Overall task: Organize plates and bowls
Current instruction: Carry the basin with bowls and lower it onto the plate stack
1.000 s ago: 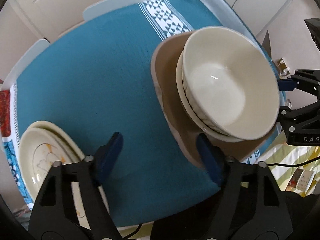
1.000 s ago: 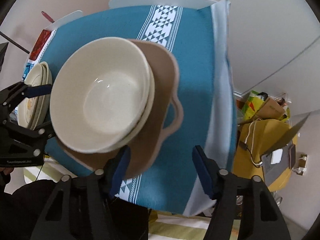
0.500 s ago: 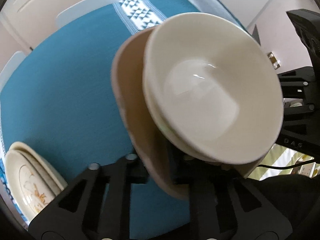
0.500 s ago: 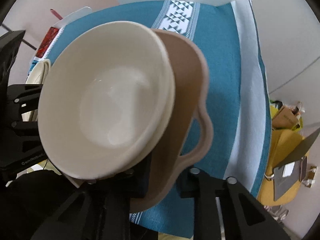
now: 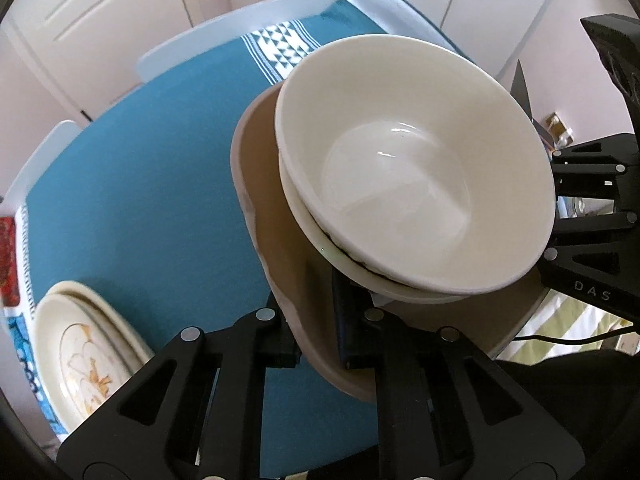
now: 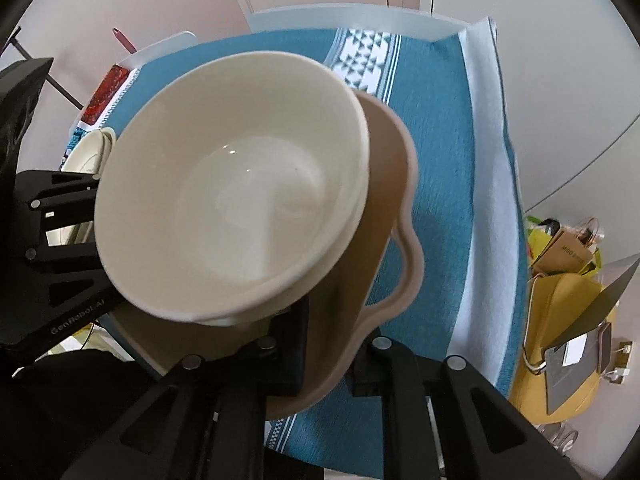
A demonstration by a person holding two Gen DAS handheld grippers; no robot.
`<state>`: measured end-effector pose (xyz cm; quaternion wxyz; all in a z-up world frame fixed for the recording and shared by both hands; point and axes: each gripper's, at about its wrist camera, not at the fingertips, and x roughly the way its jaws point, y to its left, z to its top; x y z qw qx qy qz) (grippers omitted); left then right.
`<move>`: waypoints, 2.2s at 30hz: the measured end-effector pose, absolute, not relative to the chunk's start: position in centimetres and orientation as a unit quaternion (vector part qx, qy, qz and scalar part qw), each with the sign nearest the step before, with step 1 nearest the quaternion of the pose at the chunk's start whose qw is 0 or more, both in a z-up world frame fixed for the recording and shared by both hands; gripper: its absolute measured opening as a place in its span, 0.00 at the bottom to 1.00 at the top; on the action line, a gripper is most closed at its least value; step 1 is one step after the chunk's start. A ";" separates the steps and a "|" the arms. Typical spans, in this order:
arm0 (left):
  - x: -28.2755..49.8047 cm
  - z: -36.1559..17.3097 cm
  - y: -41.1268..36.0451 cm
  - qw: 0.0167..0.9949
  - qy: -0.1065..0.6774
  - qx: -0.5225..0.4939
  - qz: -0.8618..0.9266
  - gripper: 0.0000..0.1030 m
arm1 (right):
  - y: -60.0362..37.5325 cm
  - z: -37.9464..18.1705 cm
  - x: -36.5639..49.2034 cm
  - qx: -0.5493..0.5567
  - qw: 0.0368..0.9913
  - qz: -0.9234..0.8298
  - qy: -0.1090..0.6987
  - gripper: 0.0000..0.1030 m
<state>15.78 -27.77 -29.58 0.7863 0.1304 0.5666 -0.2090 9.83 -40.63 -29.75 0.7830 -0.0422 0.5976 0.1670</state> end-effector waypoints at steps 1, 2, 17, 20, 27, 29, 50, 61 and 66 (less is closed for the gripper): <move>16.0 -29.3 -27.5 0.790 0.563 0.130 -0.203 0.10 | -40.5 -29.3 9.9 -0.045 0.786 0.169 0.593 0.13; 15.9 -29.0 -27.4 0.793 0.562 0.129 -0.198 0.10 | -40.4 -28.8 10.0 -0.048 0.788 0.172 0.589 0.13; 14.6 -22.4 -16.0 0.838 0.524 0.104 -0.117 0.10 | -29.2 -21.8 11.3 -0.094 0.806 0.239 0.533 0.13; 14.3 -22.9 -12.3 0.835 0.529 0.106 -0.109 0.10 | -26.0 -22.0 10.9 -0.094 0.806 0.245 0.531 0.13; 13.7 -25.3 -5.1 0.822 0.547 0.112 -0.115 0.10 | -18.8 -24.4 9.4 -0.085 0.797 0.237 0.549 0.13; 13.4 -26.3 -3.7 0.818 0.550 0.113 -0.122 0.10 | -17.3 -25.2 8.9 -0.084 0.796 0.231 0.553 0.13; 12.8 -30.5 -0.7 0.802 0.568 0.104 -0.155 0.10 | -14.0 -28.2 6.8 -0.064 0.794 0.181 0.577 0.13; 14.0 -30.7 -0.7 0.758 0.620 0.108 -0.173 0.21 | -13.7 -29.0 8.8 -0.051 0.758 0.183 0.624 0.16; 14.2 -30.2 -1.4 0.732 0.639 0.123 -0.203 0.41 | -13.3 -29.0 9.7 -0.050 0.733 0.183 0.654 0.20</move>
